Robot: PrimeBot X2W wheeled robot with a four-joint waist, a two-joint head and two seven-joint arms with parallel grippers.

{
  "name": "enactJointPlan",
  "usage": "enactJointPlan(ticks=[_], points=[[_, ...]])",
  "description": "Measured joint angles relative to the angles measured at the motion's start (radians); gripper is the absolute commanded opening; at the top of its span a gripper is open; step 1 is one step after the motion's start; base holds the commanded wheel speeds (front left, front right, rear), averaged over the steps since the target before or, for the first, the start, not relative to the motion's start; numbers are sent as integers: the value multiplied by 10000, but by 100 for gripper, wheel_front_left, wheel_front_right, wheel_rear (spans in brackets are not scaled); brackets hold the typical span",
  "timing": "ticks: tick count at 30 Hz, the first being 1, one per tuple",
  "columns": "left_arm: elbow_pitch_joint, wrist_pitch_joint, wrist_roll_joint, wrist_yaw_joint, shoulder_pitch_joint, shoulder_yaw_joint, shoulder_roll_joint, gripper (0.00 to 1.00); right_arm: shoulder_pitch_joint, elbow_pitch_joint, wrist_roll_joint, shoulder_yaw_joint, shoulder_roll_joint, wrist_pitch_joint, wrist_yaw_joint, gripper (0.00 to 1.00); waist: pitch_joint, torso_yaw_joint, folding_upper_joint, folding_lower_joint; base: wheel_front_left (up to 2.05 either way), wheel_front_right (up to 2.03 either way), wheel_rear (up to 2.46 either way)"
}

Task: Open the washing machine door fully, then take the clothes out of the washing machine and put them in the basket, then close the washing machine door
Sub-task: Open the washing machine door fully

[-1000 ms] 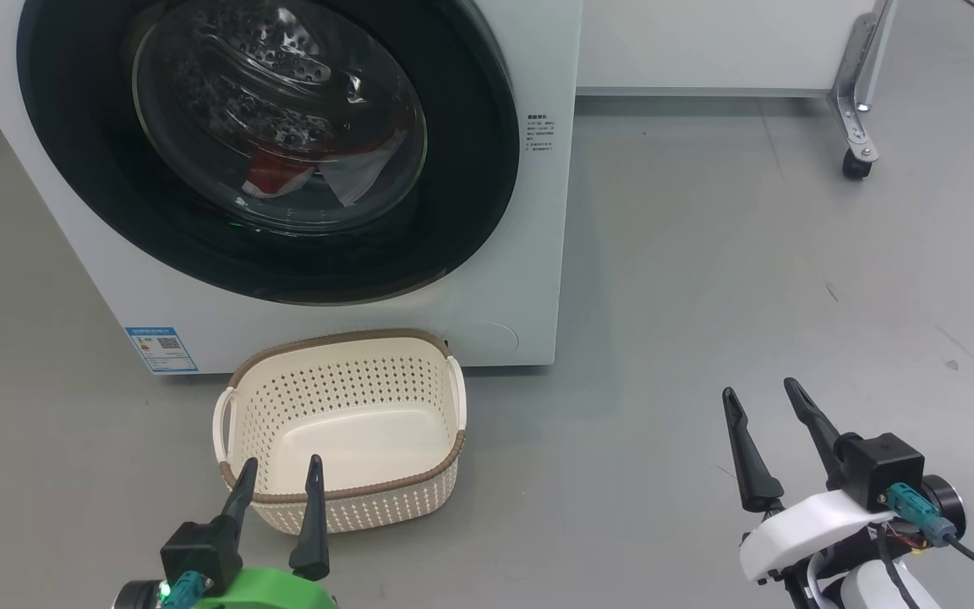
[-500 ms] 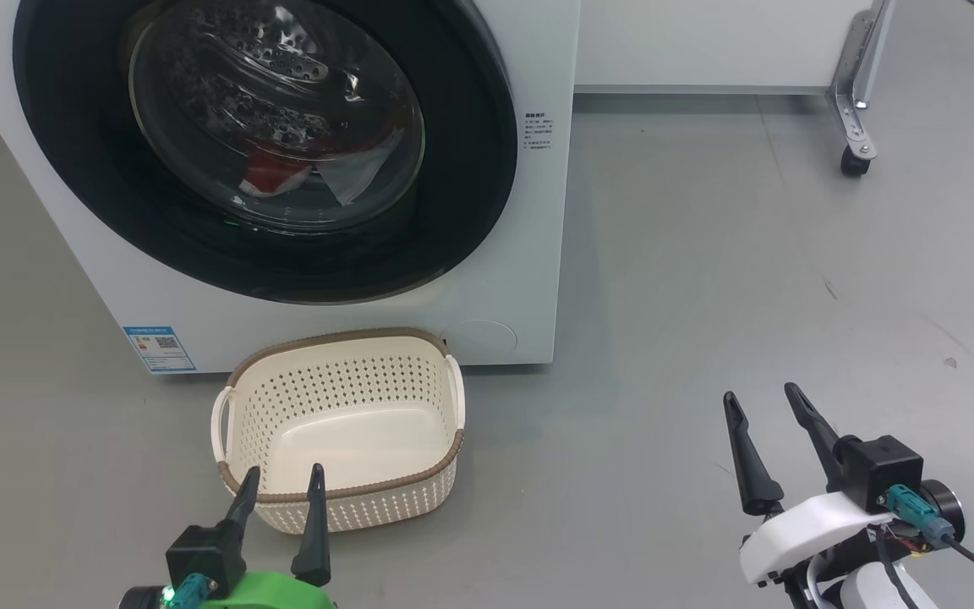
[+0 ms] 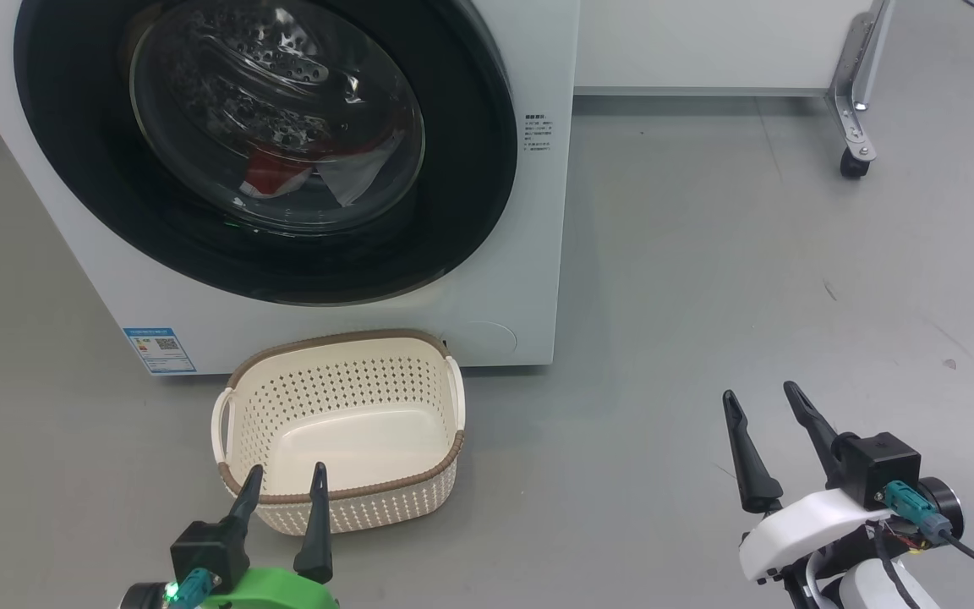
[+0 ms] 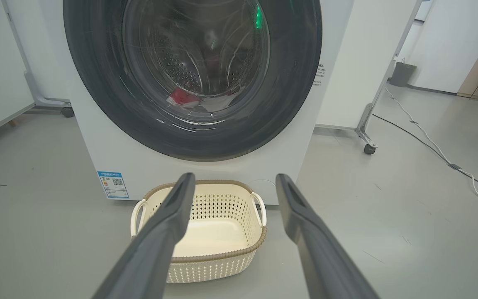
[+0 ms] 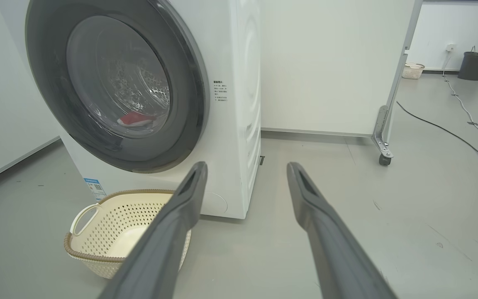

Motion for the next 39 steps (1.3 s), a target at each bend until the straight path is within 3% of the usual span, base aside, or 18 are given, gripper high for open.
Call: enactJointPlan(ticks=[21,22,23,29,39], points=[[65,0,-88,75,-128,-259,2,100,-8,75,0,-105,-38,-84,-19,100,80,127,0,0,0,0,0],[63,0,-88,75,-163,-303,4,100,-7,65,17,-150,-52,-88,-19,59,106,153,0,0,0,0,0],[33,0,-88,77,-221,-332,4,100,-7,2,111,-221,-54,-117,-15,1,167,210,0,0,0,0,0],[-222,0,-245,81,-290,-345,6,100,-135,-274,616,-568,-25,-163,65,0,464,367,0,0,0,0,0],[-807,-2,-349,81,-913,-644,13,100,-1442,-846,2113,-1442,-153,328,727,0,1361,602,0,0,0,0,0]])
